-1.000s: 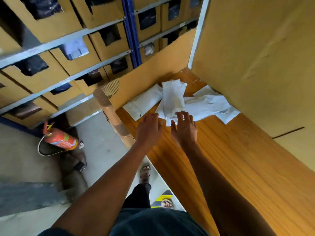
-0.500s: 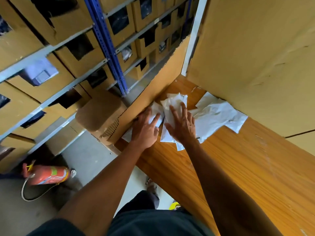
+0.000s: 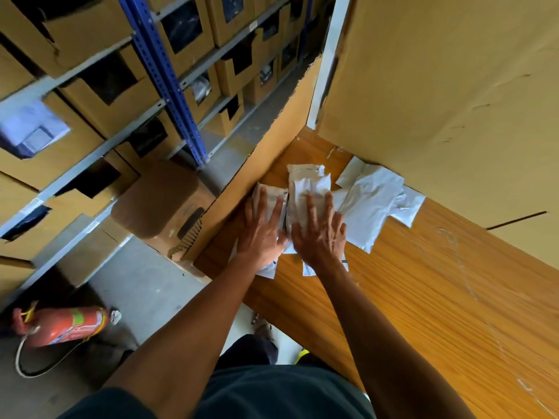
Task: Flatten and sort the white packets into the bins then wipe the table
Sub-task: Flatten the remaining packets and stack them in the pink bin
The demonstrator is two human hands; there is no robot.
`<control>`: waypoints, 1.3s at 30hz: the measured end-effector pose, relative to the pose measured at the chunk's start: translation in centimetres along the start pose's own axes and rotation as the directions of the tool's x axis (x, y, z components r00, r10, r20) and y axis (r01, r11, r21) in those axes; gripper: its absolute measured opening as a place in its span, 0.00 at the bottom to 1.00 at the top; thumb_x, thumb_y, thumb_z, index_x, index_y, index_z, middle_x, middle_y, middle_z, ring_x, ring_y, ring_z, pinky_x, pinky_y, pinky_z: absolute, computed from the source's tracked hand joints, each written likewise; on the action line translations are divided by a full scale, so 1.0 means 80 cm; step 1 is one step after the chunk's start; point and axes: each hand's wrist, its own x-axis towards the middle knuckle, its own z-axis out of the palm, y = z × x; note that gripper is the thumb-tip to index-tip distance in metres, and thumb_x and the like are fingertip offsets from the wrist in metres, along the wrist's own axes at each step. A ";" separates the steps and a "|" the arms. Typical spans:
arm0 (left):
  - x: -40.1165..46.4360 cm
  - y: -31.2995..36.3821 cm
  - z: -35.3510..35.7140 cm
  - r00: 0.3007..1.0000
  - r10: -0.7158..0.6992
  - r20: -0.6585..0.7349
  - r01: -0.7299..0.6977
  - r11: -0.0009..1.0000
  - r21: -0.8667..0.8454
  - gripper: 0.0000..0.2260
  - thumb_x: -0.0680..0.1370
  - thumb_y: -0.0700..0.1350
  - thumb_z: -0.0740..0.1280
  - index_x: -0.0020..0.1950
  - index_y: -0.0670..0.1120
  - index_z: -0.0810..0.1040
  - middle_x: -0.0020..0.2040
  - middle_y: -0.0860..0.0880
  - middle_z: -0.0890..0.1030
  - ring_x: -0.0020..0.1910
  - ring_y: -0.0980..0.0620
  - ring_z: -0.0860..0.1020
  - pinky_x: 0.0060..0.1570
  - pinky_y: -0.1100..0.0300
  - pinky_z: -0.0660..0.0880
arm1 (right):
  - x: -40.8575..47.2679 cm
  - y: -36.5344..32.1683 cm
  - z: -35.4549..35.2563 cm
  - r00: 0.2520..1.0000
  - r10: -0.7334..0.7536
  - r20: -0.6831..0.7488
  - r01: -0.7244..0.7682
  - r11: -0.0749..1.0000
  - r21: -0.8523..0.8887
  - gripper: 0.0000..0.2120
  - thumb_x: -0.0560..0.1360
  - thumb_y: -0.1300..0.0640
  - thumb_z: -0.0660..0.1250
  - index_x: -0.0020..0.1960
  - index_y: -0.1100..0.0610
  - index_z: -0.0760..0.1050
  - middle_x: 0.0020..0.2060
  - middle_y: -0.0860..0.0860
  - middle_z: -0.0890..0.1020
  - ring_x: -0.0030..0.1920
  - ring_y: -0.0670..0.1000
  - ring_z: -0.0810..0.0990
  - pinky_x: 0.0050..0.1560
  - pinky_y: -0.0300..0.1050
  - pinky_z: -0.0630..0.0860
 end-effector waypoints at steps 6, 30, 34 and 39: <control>-0.006 0.000 0.014 0.999 0.033 -0.043 -0.030 0.998 0.061 0.39 0.82 0.62 0.63 0.87 0.57 0.46 0.86 0.40 0.44 0.83 0.31 0.49 0.78 0.31 0.58 | -0.001 0.006 0.003 0.999 -0.038 0.013 0.038 0.999 -0.005 0.35 0.81 0.40 0.57 0.85 0.48 0.52 0.82 0.63 0.53 0.64 0.66 0.70 0.57 0.60 0.72; -0.006 0.111 -0.034 0.961 0.201 -0.189 -0.229 0.964 -0.136 0.29 0.85 0.51 0.54 0.87 0.56 0.52 0.87 0.43 0.49 0.83 0.33 0.53 0.73 0.35 0.67 | -0.038 0.078 -0.076 0.975 0.213 -0.058 -0.206 0.973 0.102 0.37 0.77 0.44 0.62 0.83 0.47 0.57 0.82 0.58 0.54 0.74 0.66 0.64 0.61 0.60 0.74; -0.024 0.171 -0.030 0.915 0.358 -0.185 -0.383 0.915 -0.126 0.31 0.83 0.47 0.59 0.87 0.53 0.54 0.86 0.41 0.51 0.83 0.35 0.49 0.75 0.33 0.63 | -0.083 0.131 -0.095 0.937 0.332 -0.113 -0.320 0.941 0.113 0.37 0.76 0.45 0.62 0.83 0.48 0.58 0.81 0.59 0.57 0.74 0.66 0.64 0.58 0.61 0.75; -0.068 0.240 -0.008 0.873 0.488 -0.014 -0.487 0.869 -0.090 0.32 0.82 0.54 0.47 0.87 0.57 0.46 0.87 0.44 0.49 0.84 0.35 0.49 0.77 0.32 0.62 | -0.175 0.194 -0.112 0.873 0.465 -0.144 -0.449 0.884 0.133 0.37 0.78 0.46 0.63 0.84 0.48 0.55 0.83 0.58 0.55 0.79 0.65 0.60 0.61 0.63 0.73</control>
